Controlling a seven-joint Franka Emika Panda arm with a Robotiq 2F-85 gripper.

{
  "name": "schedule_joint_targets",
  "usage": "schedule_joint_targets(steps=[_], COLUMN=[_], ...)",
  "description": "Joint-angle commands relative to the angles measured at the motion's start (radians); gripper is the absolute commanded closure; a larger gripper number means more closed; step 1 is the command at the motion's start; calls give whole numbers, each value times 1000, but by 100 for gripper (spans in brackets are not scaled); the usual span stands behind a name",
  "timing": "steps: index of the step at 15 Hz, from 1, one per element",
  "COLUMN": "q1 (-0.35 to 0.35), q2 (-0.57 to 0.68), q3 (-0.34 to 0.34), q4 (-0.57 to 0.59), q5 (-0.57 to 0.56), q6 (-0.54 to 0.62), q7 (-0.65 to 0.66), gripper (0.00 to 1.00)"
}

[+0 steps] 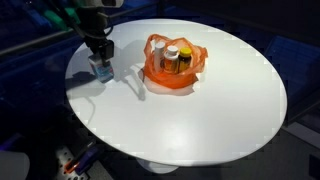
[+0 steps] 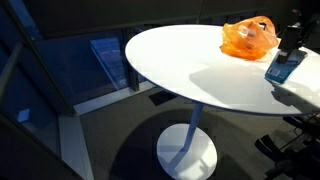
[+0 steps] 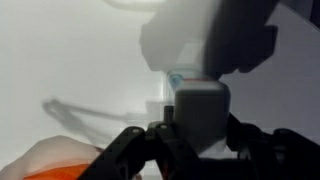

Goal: Pick up the mentos container and put it in the orange plastic

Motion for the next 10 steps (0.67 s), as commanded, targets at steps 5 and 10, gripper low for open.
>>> schedule_joint_targets(steps=[5, 10], q1=[-43, -80], q2=[-54, -64], q3=[-37, -74], q4=[41, 114], q5=[13, 26], q6=[-24, -50], q7=[-5, -8], gripper=[78, 78])
